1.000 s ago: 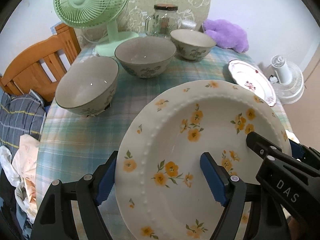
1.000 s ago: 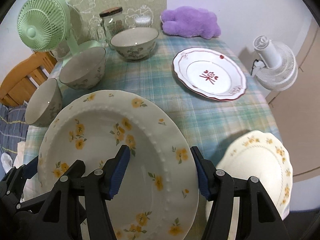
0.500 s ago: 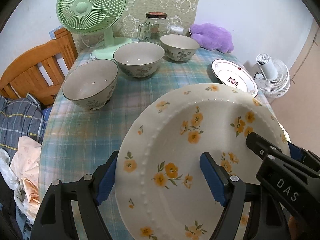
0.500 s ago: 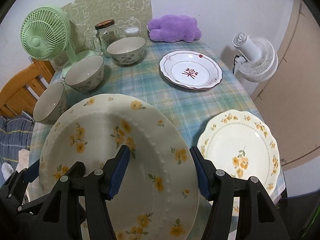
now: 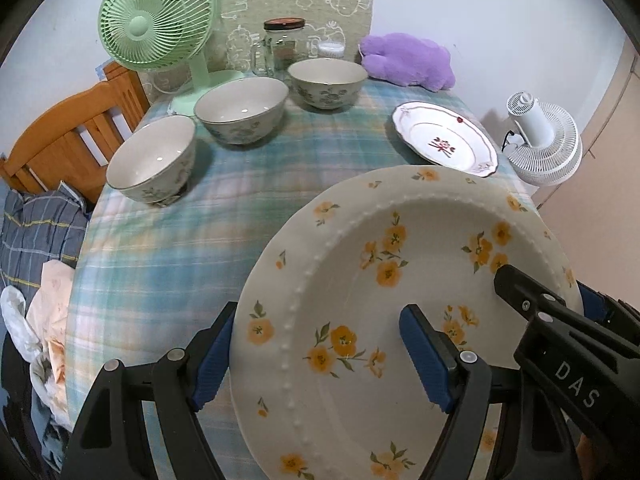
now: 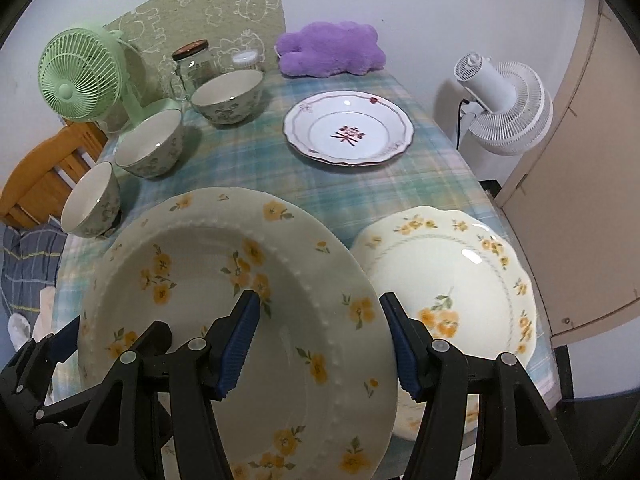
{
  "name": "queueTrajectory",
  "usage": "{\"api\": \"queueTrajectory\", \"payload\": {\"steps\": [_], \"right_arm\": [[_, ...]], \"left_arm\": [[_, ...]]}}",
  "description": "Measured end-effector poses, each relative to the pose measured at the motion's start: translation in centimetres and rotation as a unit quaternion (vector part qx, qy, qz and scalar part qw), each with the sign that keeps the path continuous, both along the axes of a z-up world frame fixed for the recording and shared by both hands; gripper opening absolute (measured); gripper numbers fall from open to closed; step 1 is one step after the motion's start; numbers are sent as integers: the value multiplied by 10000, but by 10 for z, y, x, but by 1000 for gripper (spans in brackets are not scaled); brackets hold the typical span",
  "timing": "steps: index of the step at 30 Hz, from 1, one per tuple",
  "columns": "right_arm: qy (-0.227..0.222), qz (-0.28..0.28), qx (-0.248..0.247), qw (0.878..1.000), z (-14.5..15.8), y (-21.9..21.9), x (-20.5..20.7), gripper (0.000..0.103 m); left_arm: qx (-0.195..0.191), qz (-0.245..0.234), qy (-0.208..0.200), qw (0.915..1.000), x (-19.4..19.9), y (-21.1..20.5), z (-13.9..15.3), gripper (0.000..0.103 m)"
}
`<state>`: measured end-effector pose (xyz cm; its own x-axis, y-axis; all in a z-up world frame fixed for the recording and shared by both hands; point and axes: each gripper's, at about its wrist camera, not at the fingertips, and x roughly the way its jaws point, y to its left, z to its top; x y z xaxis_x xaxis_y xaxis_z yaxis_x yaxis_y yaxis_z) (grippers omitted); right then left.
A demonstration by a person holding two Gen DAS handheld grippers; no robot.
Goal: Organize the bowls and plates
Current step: 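Lift and carry the beaded-rim plate with both grippers over the scalloped plate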
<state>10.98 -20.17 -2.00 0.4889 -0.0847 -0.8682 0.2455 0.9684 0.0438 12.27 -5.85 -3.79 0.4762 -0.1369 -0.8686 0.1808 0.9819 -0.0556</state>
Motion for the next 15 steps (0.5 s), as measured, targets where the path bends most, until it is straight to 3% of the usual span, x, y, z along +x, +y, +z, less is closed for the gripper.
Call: {"api": "queueTrajectory", "payload": {"steps": [15], "right_arm": [[109, 248, -83, 9996, 0, -92, -4, 64]], "left_arm": [[-233, 276, 182, 9992, -10, -87, -6, 80]]}}
